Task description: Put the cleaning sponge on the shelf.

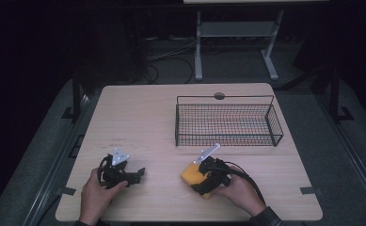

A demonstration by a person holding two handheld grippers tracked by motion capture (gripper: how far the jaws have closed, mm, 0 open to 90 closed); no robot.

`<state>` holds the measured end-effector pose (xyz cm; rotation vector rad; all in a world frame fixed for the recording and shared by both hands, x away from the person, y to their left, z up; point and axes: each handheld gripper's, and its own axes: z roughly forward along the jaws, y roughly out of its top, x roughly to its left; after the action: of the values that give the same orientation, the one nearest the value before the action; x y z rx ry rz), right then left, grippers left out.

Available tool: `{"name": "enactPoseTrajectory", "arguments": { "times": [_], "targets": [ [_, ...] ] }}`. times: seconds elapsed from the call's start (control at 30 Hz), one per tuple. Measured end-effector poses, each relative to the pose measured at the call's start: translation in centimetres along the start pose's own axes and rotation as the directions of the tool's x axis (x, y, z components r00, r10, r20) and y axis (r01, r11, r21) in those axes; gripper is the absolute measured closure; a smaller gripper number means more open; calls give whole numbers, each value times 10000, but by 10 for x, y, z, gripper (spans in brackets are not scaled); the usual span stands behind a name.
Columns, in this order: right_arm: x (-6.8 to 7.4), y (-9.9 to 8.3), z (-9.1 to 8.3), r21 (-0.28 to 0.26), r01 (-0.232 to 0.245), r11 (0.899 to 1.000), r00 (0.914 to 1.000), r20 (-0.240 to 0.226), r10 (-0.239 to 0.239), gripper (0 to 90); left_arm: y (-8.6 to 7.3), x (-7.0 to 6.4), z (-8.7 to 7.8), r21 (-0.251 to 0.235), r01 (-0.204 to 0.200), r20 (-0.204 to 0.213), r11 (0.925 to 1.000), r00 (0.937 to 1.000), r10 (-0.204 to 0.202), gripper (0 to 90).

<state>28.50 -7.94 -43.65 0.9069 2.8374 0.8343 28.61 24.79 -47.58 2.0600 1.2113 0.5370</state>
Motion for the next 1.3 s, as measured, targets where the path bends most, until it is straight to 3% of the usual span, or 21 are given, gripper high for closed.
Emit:
{"name": "enactPoseTrajectory", "arguments": {
  "times": [1.3],
  "targets": [
    [-36,-8,-61,-643,-559,9964,9953,759,607,218,0,0,0,-25,39,0,10000,10000,-39,129]
  ]
}}
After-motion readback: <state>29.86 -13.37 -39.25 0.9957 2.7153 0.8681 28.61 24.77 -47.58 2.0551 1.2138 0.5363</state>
